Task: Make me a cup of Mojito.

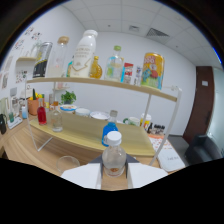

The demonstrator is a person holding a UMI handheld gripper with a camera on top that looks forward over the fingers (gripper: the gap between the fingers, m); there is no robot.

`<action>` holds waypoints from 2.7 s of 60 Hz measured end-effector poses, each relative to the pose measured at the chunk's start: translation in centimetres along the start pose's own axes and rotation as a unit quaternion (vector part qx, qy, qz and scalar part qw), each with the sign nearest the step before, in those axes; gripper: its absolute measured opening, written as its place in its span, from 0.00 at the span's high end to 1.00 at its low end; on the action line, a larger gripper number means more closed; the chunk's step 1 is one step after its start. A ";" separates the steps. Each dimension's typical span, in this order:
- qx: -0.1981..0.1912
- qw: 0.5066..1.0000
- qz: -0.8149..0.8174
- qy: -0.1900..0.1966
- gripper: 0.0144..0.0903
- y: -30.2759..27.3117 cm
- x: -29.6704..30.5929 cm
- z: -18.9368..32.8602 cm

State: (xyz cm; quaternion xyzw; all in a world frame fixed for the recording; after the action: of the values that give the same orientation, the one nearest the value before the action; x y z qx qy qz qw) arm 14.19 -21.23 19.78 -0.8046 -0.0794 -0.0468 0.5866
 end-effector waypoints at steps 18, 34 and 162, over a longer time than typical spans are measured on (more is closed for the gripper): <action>-0.110 0.989 0.097 -0.017 0.74 12.1 0.0 4.0; -0.151 0.983 0.104 -0.028 0.74 16.4 -0.7 5.2; 0.075 0.991 0.096 -0.047 0.05 -25.0 -25.8 -1.5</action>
State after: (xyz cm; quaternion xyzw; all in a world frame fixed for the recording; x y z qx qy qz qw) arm -15.69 -17.05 39.29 -0.7636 -0.0327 0.0542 0.6425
